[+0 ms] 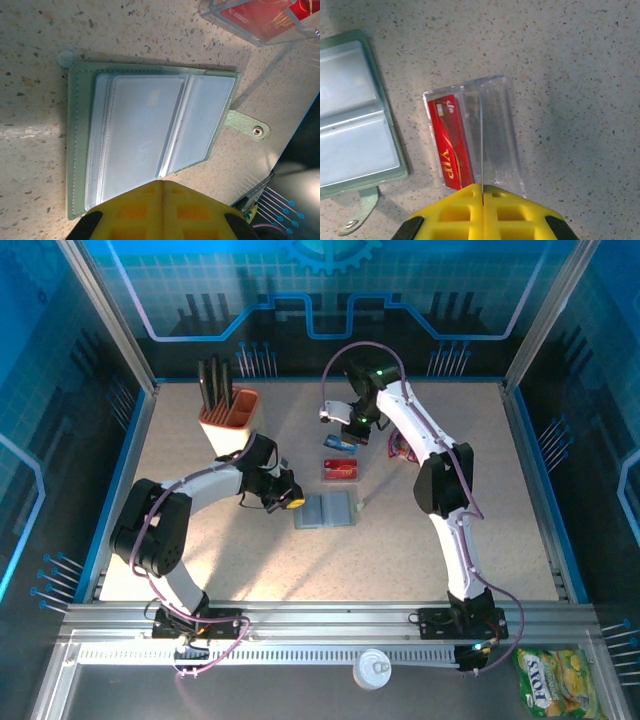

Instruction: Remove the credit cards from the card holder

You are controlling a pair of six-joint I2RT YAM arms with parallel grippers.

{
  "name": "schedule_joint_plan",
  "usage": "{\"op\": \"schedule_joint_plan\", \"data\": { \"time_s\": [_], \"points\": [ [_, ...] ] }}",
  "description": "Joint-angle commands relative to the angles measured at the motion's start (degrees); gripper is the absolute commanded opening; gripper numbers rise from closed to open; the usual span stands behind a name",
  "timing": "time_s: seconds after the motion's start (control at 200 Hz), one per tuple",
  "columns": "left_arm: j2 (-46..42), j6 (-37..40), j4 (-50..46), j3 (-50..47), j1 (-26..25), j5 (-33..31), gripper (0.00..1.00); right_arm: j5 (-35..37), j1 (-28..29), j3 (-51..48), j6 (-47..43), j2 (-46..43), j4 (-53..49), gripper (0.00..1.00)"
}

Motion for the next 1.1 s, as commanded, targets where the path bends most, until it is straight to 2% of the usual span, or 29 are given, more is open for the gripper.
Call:
{"op": "schedule_joint_plan", "data": {
  "time_s": [0.0, 0.19, 0.85, 0.95, 1.096],
  "points": [
    [-1.81, 0.02, -2.86, 0.15, 0.49, -0.59, 0.0, -0.68, -0.7, 2.08, -1.58, 2.04, -1.49, 0.0],
    [-1.99, 0.31, -3.63, 0.16, 0.68, -0.73, 0.0, 0.27, -0.87, 2.58, -2.75, 3.48, 1.04, 0.0],
    [-3.16, 0.04, -3.52, -1.51, 1.18, -1.03, 0.0, -1.06, -0.26, 2.22, -5.07, 6.23, -2.9, 0.0],
    [-3.34, -0.04, -3.48, -1.91, 1.19, -1.15, 0.0, 0.91, -0.05, 2.27, -4.52, 6.33, -1.9, 0.19],
    [-3.08, -0.04, -3.48, -1.87, 1.18, -1.05, 0.0, 4.89, -0.29, 0.94, -2.27, 4.03, 3.05, 0.25]
  ]
}}
